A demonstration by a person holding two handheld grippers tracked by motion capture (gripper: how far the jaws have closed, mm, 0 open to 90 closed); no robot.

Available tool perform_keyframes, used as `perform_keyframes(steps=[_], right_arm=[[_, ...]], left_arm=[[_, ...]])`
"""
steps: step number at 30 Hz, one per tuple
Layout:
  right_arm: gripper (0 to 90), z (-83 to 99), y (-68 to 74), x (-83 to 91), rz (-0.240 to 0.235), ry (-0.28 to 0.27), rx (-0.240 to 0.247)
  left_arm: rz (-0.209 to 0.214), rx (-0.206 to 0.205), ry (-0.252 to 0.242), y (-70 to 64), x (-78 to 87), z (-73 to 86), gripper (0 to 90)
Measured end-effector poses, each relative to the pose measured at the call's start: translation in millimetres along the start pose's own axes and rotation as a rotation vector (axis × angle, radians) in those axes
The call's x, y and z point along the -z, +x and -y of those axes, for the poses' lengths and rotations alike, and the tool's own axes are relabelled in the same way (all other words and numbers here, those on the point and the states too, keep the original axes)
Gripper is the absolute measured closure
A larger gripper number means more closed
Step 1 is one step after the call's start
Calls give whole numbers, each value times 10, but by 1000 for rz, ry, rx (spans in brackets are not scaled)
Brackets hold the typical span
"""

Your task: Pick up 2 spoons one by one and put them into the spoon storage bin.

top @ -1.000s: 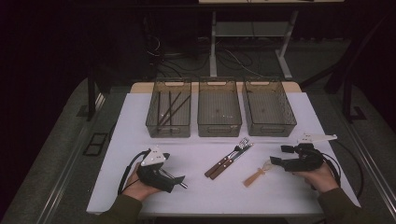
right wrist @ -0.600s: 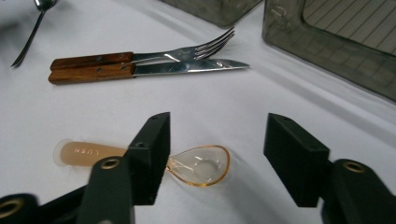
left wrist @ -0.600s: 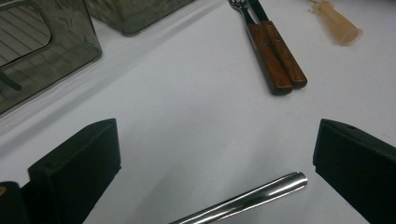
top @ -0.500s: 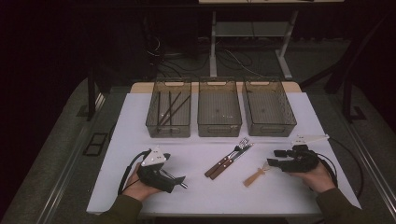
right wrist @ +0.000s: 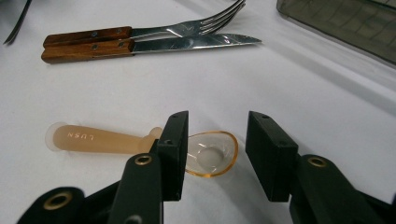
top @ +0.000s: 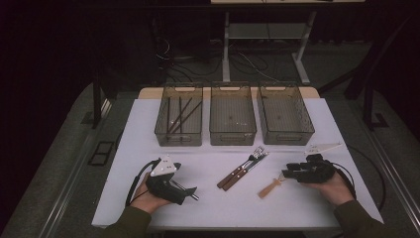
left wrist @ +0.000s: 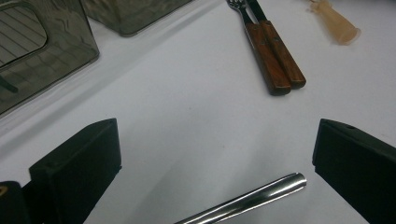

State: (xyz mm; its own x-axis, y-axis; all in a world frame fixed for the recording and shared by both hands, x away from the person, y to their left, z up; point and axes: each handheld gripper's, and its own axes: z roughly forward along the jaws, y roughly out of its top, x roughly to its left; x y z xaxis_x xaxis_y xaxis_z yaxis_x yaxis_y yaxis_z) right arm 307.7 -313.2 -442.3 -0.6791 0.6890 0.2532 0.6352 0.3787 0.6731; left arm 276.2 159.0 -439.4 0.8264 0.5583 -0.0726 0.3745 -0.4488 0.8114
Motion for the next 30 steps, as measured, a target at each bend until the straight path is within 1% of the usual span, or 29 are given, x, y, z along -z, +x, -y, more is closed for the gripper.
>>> perform_keyframes(steps=[3,10,12,13,16,21,25,30], right_arm=[[631,3,-11,-9,0,11,8],[699,13,-36,-51,-14,30,1],[706,14,-40,-59,-12,41,2],[717,17,-39,-67,-13,38,-1],[742,19,-43,-65,-15,50,2],[756,24,-47,-67,-17,50,0],[791,28,-62,-51,-29,54,2],[810,26,-72,-35,-43,61,1]], left_arm=[[0,0,2,-1,-4,0,0],[1,1,4,-3,-8,0,0],[2,4,4,-5,-11,0,0],[3,5,4,-7,-13,1,0],[6,0,11,-5,-18,3,1],[7,0,11,-5,-19,3,1],[6,-3,13,-6,-20,2,1],[7,-2,14,-7,-19,1,1]])
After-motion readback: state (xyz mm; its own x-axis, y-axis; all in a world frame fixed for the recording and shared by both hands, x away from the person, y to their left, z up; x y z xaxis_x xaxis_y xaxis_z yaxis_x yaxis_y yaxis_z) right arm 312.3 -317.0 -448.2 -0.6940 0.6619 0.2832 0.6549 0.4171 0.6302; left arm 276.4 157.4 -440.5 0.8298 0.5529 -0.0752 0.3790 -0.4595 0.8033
